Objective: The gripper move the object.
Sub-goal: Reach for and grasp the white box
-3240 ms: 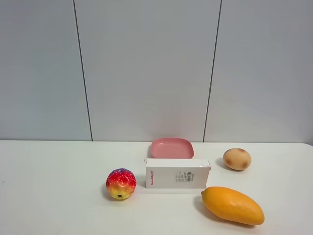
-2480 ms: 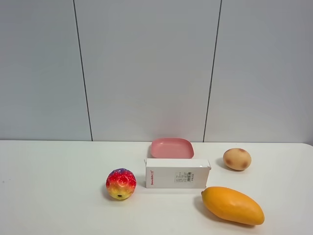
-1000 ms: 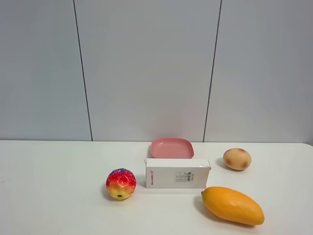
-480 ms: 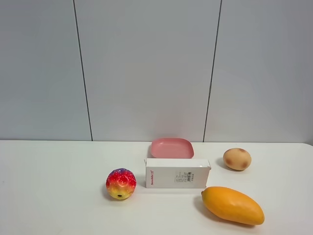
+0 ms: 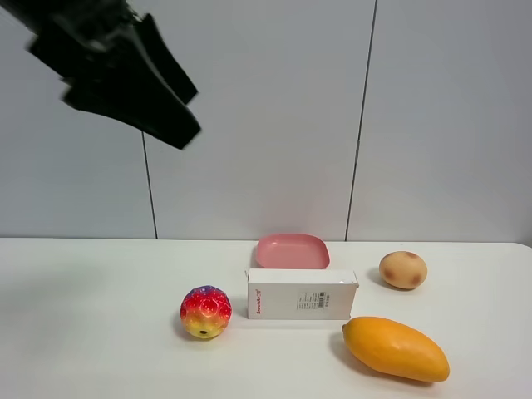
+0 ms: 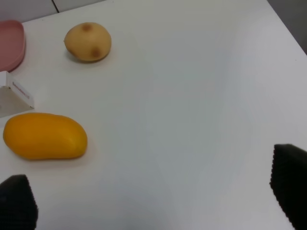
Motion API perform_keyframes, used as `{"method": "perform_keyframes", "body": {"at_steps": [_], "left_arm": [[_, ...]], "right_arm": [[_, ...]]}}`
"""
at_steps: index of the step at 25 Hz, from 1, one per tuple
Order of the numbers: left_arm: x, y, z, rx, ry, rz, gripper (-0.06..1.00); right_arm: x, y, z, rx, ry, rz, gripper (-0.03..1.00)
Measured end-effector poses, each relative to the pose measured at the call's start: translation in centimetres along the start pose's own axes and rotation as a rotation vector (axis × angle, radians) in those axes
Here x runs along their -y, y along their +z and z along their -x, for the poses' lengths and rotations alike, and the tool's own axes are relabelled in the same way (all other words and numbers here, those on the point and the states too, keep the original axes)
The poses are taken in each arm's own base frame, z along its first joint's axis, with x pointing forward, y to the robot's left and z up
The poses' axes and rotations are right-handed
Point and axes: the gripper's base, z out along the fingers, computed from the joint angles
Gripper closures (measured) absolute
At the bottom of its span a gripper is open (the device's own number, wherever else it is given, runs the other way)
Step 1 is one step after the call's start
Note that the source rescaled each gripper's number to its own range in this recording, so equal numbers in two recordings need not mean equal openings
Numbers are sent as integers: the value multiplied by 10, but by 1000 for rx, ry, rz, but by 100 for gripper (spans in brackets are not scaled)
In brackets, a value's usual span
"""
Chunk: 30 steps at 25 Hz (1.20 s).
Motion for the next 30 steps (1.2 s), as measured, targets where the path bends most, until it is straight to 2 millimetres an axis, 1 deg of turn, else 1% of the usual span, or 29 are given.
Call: {"method": "perform_keyframes", "body": {"at_steps": [3,5,6,9,13,16,20,25,30], "left_arm": [[-9,43,11,-63,59,-27,-6],[-14,75,12,-113,78,-54,-6],[-16,87,13,-130,89,-58,-6],[-25,126,7,-189,82,-80,-6],[-31,164,-7,-240,59,-107,-6],[-35,185,-15,-267,60,-119,-6],[-39,205,-19,-280,67,-126,-6],[-36,222,-16,-268,84,-124,-6],[-30,241,-23,-279,96,-129,-6]], "right_arm": [[0,0,0,0,0,0,-3],[0,0,0,0,0,0,-3],[0,0,0,0,0,0,-3],[0,0,0,0,0,0,-3],[0,0,0,0,0,0,-3],[0,0,0,0,0,0,-3],[0,0,0,0,0,0,-3],[0,0,0,0,0,0,-3],[0,0,0,0,0,0,-3]]}}
